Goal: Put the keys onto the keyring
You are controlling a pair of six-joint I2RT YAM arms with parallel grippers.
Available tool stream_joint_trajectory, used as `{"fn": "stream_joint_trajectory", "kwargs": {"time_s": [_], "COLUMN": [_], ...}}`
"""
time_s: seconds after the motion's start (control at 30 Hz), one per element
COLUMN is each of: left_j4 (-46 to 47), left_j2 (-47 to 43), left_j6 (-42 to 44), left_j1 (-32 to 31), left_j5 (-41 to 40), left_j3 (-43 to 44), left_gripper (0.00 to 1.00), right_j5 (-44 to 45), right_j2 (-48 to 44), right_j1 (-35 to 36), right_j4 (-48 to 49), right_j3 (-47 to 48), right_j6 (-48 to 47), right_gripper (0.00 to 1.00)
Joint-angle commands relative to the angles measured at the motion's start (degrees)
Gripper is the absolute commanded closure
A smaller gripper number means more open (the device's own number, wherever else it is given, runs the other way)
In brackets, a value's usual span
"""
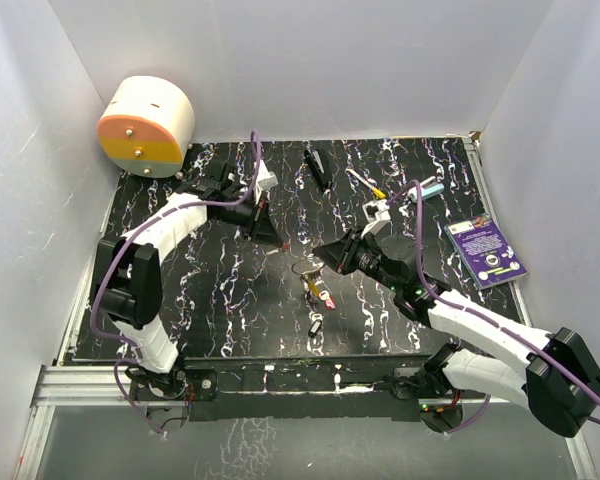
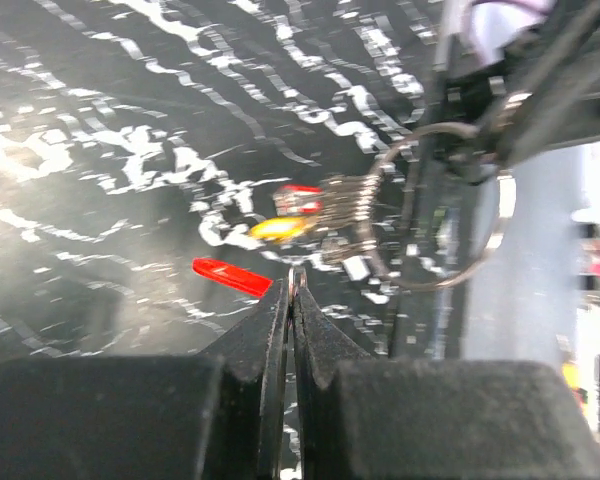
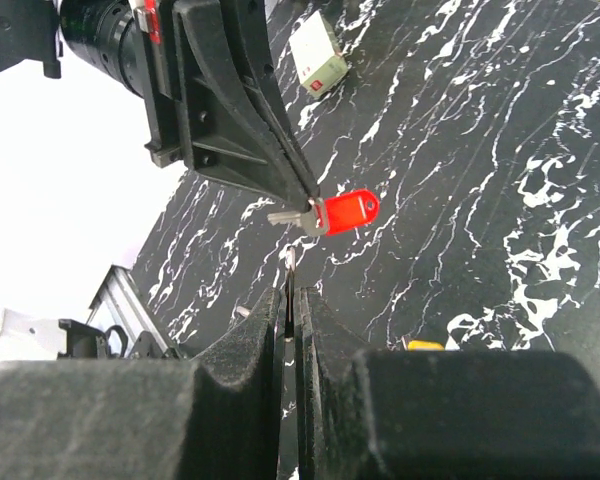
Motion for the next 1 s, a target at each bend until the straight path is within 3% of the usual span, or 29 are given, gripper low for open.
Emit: {"fn": "stream_joint_trajectory", "kwargs": {"time_s": [0.0, 0.2, 0.6, 0.83, 0.97], "left_j4": [-7.3, -11.7, -3.4, -8.3, -14.3], "left_j2": [-1.1, -0.9, -8.3, -10.7, -10.2], "left_j6": [-0.2, 1.1, -3.0, 6.7, 14.9], "left_j1": [0.9, 0.9, 0.9, 0.9, 0.9], "left_j5": [21.6, 30.6, 33.1, 32.1, 34.3], "left_j3": [2.8, 4.6, -0.5, -0.7, -0.5], "left_gripper": [1.0, 1.0, 1.0, 1.0, 1.0], "right_j5": [-4.4, -3.3, -9.4, -11.6, -14.2], "right_j2": [1.2, 2.9, 4.3, 4.3, 5.6], "right_j1": [0.1, 3.3, 5.2, 5.2, 5.2], "right_j4": [8.1, 5.4, 8.2, 11.2, 17.7], "right_j3": [3.6, 7.5, 8.5, 6.8, 5.5], "right_j6": [-1.1, -6.4, -7.3, -4.8, -2.2], "right_gripper": [0.92, 0.92, 0.92, 0.92, 0.92]}}
